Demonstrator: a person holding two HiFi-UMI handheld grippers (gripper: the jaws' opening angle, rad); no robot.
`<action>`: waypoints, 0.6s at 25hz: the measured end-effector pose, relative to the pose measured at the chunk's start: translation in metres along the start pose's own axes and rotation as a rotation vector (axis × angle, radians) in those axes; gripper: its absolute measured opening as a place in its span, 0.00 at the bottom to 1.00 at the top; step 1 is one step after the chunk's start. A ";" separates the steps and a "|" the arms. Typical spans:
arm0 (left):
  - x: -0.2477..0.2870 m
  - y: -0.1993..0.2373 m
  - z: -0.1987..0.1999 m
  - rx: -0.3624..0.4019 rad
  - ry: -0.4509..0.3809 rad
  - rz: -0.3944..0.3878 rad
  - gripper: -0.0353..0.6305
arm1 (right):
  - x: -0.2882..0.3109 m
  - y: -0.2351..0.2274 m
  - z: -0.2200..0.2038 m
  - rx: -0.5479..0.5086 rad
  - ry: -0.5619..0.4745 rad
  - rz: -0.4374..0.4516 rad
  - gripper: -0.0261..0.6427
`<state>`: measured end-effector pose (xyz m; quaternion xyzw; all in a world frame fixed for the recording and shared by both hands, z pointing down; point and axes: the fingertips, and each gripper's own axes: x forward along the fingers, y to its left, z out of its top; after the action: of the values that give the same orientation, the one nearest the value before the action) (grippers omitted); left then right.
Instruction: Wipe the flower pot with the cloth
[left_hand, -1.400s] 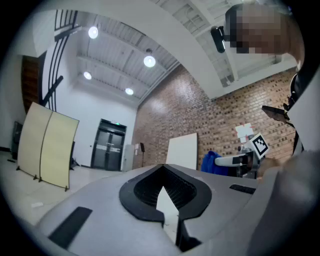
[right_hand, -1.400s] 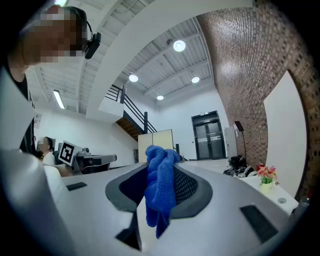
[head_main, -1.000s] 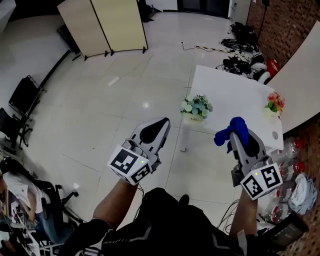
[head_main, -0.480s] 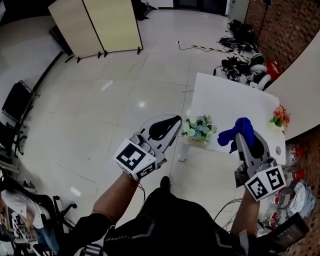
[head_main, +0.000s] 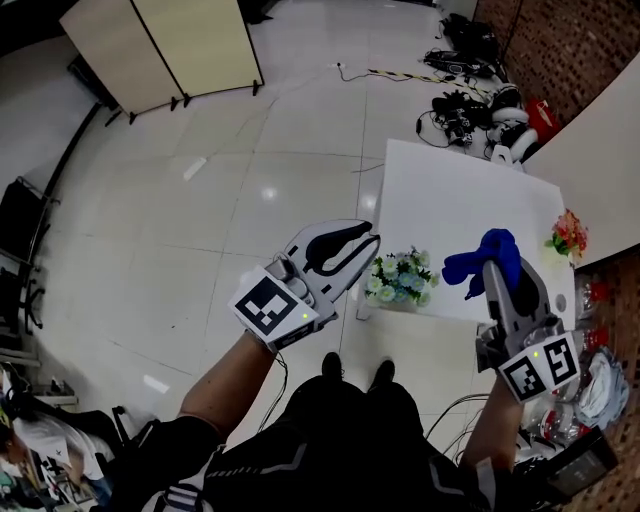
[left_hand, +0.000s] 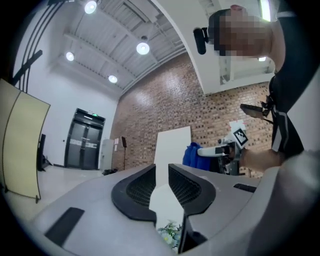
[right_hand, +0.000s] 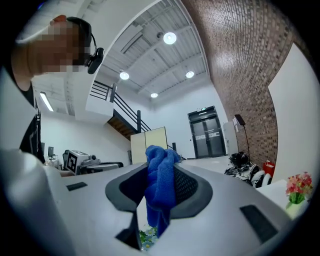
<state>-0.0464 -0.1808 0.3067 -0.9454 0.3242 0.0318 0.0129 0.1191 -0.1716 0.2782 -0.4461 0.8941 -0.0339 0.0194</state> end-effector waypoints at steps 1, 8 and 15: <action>0.006 0.000 -0.006 0.009 0.012 -0.026 0.19 | 0.002 -0.006 0.000 0.002 0.002 0.007 0.19; 0.015 -0.003 -0.054 -0.005 0.072 -0.141 0.61 | 0.020 -0.027 -0.011 0.022 0.008 0.046 0.19; 0.021 -0.014 -0.143 -0.039 0.223 -0.244 0.95 | 0.024 -0.046 -0.040 0.040 0.031 0.008 0.19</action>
<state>-0.0139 -0.1885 0.4479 -0.9754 0.2058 -0.0687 -0.0379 0.1391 -0.2170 0.3212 -0.4416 0.8952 -0.0586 0.0144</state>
